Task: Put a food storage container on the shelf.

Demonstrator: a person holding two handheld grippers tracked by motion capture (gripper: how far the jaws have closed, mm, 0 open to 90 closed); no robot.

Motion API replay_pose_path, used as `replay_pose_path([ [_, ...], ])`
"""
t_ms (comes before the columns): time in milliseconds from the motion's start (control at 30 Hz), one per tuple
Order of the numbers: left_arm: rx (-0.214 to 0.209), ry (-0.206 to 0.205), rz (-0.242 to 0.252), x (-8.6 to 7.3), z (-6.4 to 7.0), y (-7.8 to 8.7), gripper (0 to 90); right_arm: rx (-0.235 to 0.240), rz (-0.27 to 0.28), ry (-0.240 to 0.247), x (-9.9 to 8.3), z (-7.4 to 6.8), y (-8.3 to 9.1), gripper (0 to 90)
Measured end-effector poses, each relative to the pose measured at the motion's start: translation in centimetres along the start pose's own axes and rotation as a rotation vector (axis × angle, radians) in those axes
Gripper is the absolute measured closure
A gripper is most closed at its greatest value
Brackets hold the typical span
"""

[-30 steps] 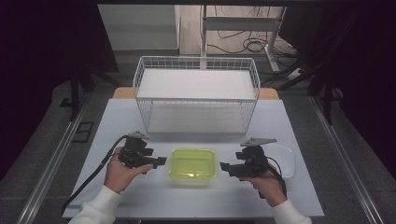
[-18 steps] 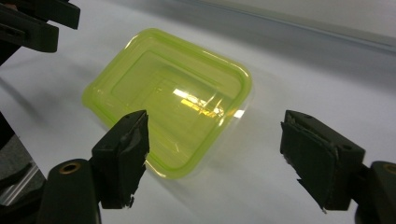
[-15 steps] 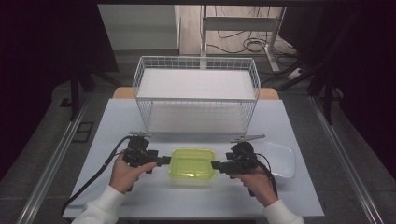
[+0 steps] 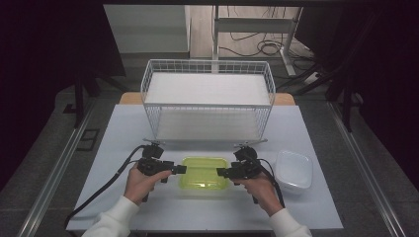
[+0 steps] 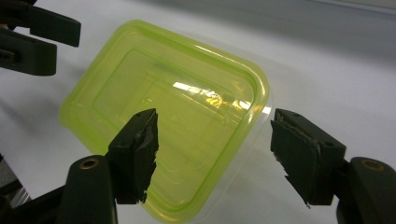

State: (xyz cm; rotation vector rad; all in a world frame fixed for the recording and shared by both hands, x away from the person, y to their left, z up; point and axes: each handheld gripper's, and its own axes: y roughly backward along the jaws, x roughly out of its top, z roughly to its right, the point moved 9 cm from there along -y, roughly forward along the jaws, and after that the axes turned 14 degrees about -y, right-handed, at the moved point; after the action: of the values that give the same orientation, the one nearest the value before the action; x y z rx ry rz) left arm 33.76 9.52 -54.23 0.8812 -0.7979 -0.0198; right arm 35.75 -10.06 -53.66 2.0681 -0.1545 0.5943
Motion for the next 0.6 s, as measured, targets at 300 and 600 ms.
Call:
replay_pose_path([
  [300, -0.061, 0.061, 0.014, -0.5, -0.4, -0.8, 38.4, -0.001, 0.001, -0.061, -0.1, 0.8, -0.5, 38.4],
  [600, -0.106, 0.082, -0.002, -0.8, -0.6, -1.7, 46.4, 0.0, -0.032, -0.12, -0.6, 1.1, -1.3, 39.3],
])
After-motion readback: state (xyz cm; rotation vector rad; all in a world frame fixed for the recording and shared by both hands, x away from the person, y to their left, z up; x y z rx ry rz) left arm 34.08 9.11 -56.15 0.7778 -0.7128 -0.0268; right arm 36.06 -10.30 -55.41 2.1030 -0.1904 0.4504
